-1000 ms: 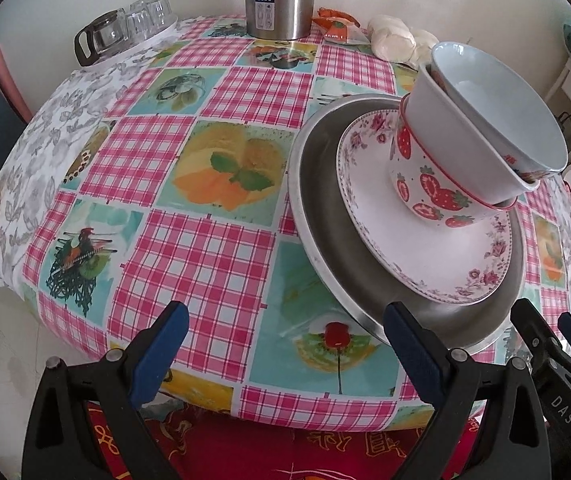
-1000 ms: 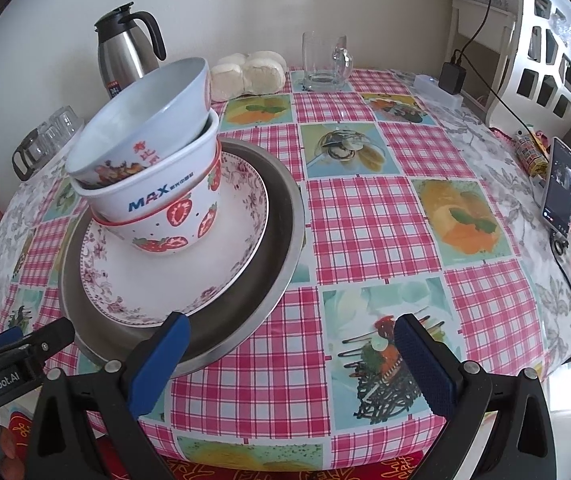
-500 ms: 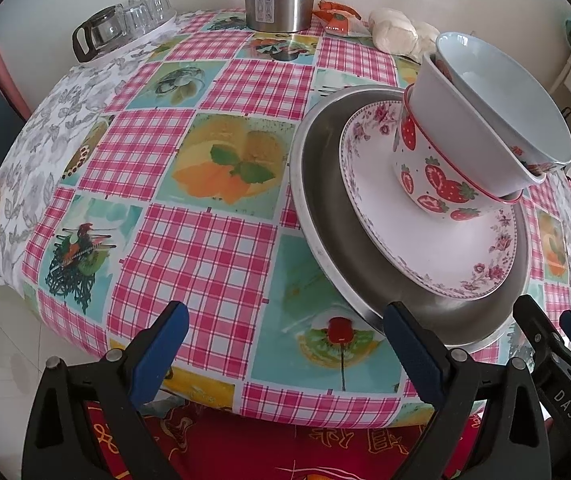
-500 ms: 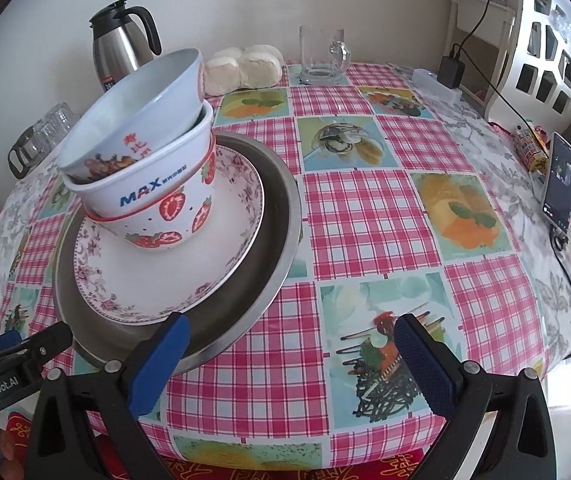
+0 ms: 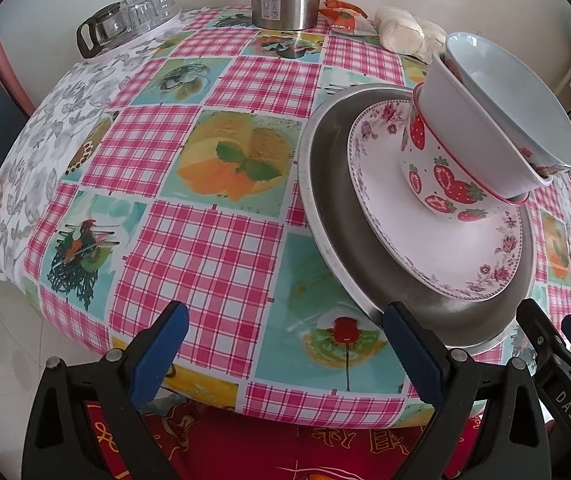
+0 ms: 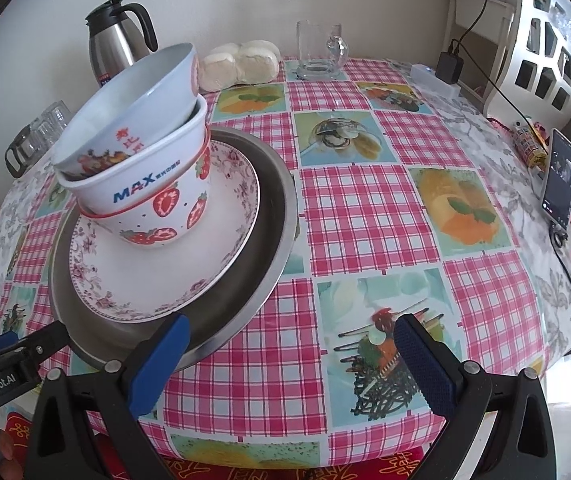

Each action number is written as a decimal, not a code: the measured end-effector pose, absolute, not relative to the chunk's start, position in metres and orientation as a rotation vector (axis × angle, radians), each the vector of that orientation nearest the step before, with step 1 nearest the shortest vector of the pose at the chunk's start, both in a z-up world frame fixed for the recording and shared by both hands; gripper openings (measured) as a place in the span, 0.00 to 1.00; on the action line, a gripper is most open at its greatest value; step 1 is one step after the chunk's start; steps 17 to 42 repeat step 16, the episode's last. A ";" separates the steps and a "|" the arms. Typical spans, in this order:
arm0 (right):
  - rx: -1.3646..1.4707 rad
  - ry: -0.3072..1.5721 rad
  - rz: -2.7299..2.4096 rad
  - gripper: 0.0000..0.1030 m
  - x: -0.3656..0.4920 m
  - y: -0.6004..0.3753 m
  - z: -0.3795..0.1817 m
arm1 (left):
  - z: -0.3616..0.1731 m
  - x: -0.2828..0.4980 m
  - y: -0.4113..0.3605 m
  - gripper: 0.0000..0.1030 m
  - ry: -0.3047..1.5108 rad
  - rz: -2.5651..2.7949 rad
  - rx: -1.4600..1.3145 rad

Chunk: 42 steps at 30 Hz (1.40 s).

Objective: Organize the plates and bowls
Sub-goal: 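Withdraw both tools back from the stacked basin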

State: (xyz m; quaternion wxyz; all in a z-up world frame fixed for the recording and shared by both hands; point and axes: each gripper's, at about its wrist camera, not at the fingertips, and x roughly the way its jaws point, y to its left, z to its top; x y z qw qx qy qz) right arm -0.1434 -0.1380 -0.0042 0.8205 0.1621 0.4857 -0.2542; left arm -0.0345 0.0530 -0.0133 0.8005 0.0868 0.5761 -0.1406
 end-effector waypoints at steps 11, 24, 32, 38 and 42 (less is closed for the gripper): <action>0.345 1.044 -0.545 1.00 -0.143 -0.138 -0.006 | -0.011 -0.034 0.057 0.95 1.229 -0.288 0.171; 0.345 1.046 -0.545 1.00 -0.142 -0.138 -0.007 | -0.012 -0.033 0.056 0.95 1.232 -0.289 0.169; 0.345 1.046 -0.545 1.00 -0.142 -0.138 -0.007 | -0.012 -0.033 0.056 0.95 1.232 -0.289 0.169; 0.345 1.046 -0.545 1.00 -0.142 -0.138 -0.007 | -0.012 -0.033 0.056 0.95 1.232 -0.289 0.169; 0.345 1.046 -0.545 1.00 -0.142 -0.138 -0.007 | -0.012 -0.033 0.056 0.95 1.232 -0.289 0.169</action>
